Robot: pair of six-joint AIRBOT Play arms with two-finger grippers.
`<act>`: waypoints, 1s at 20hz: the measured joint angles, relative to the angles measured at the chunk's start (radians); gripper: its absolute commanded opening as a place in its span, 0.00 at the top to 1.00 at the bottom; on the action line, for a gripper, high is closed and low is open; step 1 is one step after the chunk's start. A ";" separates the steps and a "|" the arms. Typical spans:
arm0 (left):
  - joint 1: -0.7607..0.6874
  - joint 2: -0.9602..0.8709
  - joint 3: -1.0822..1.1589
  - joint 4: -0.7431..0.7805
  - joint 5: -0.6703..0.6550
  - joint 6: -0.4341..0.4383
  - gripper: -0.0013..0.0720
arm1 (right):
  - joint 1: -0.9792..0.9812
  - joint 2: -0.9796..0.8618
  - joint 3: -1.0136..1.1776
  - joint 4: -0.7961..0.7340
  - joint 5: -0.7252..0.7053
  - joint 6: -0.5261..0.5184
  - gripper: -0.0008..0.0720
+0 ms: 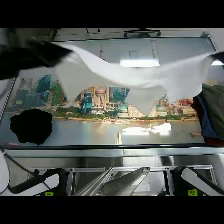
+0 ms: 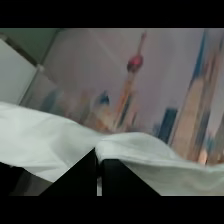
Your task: Fold the shirts.
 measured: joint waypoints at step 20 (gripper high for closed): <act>0.051 -0.321 -0.255 0.277 0.061 0.090 0.93 | 0.509 -0.554 0.273 -0.313 -0.354 0.004 0.96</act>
